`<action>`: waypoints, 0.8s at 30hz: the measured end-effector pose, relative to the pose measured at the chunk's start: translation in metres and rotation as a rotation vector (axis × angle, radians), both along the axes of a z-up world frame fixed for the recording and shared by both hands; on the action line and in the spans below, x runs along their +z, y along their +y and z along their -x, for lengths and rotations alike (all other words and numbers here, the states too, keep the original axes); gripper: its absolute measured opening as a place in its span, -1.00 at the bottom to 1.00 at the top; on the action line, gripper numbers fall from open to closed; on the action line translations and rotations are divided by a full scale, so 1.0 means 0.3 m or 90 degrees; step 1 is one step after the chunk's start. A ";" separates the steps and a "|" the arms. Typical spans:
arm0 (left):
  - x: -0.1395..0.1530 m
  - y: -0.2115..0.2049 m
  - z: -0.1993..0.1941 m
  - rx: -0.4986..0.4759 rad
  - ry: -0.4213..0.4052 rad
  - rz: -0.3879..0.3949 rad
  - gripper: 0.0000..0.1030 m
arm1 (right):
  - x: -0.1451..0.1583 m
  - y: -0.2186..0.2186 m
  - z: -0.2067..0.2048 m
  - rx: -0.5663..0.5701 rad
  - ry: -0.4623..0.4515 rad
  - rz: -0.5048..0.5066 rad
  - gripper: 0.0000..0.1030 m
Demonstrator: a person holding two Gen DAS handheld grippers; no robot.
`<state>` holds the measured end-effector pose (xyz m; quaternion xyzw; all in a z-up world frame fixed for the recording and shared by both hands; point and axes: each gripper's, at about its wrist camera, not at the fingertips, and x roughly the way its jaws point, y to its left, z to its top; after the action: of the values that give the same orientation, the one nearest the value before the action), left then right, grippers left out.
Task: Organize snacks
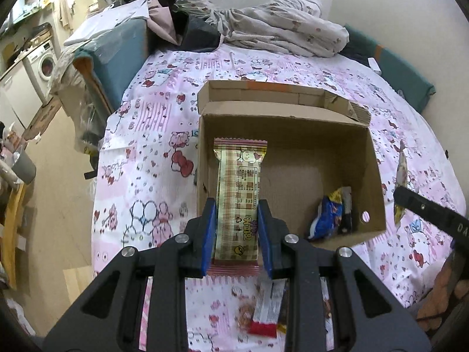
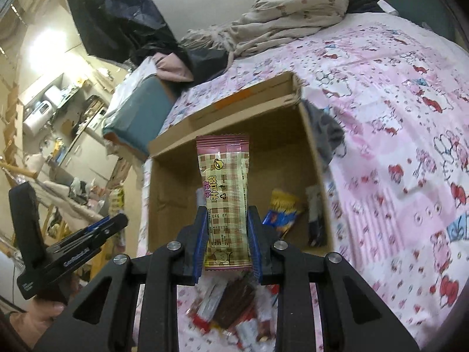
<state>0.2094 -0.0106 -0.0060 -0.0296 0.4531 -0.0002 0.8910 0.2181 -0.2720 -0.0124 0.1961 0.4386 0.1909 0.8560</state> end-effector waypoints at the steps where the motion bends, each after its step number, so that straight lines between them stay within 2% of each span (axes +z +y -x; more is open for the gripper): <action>1: -0.009 0.001 -0.017 -0.001 0.004 0.001 -0.54 | -0.013 -0.008 -0.012 -0.010 0.005 0.005 -0.47; 6: -0.090 0.010 -0.064 -0.006 0.013 0.027 -0.54 | -0.094 -0.049 -0.058 -0.055 0.057 0.000 -0.47; 9: -0.133 0.005 -0.079 0.005 0.036 0.031 -0.54 | -0.124 -0.048 -0.059 -0.065 0.070 0.025 -0.47; 13: -0.147 -0.005 -0.101 0.002 0.038 0.027 -0.54 | -0.140 -0.028 -0.071 -0.057 0.076 0.045 -0.47; 20: -0.173 0.028 -0.129 0.025 0.065 0.066 -0.53 | -0.168 -0.010 -0.081 -0.052 0.082 0.071 -0.46; 24: -0.164 0.013 -0.126 0.012 0.059 0.073 -0.52 | -0.169 0.004 -0.084 -0.041 0.079 0.075 -0.46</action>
<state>0.2471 -0.0069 -0.0552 -0.0852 0.4927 -0.0164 0.8659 0.2432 -0.2708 -0.0631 0.1709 0.4944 0.1250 0.8431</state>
